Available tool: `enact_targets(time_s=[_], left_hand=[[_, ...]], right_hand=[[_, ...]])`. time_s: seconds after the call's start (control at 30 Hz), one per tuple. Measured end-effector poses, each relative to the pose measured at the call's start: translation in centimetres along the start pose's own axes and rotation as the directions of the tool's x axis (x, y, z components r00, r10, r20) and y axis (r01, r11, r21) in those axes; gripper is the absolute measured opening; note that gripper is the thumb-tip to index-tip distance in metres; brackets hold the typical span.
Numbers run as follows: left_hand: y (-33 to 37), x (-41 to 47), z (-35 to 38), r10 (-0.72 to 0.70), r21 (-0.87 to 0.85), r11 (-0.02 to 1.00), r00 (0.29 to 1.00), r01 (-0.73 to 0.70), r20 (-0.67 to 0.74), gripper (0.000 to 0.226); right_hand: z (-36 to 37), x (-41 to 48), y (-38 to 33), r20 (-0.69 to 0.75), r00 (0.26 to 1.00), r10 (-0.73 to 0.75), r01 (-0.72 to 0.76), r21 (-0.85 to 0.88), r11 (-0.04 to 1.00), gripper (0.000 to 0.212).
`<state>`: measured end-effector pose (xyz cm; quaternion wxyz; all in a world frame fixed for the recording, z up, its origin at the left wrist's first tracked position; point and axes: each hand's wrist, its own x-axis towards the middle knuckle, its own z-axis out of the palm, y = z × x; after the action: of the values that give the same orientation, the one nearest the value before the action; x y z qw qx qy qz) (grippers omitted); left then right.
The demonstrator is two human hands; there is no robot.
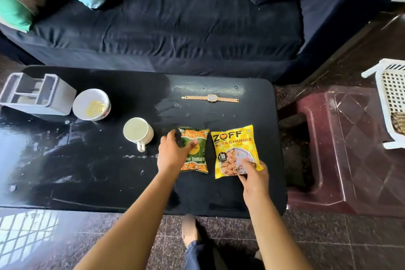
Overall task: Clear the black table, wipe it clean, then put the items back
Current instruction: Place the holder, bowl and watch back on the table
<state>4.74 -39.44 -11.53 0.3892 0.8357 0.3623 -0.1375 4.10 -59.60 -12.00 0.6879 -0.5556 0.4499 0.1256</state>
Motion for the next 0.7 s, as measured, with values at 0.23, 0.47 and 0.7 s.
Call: enact_targets(time_s=[0.23, 0.47, 0.7], left_hand=[[-1.4, -1.6, 1.7, 0.566, 0.457, 0.697, 0.815, -0.553, 0.124, 0.068], [-2.3, -1.1, 2.9, 0.521, 0.474, 0.69, 0.83, -0.548, 0.2, 0.062], [-2.5, -2.1, 3.5, 0.477, 0.503, 0.704, 0.859, -0.501, 0.188, 0.059]], right_hand=[[0.0, 0.6, 0.0, 0.423, 0.569, -0.705, 0.645, -0.761, 0.064, 0.056], [1.9, 4.1, 0.8, 0.69, 0.644, -0.33, 0.583, -0.722, -0.372, 0.069], [1.3, 3.2, 2.4, 0.675, 0.665, -0.321, 0.547, -0.732, -0.406, 0.064]])
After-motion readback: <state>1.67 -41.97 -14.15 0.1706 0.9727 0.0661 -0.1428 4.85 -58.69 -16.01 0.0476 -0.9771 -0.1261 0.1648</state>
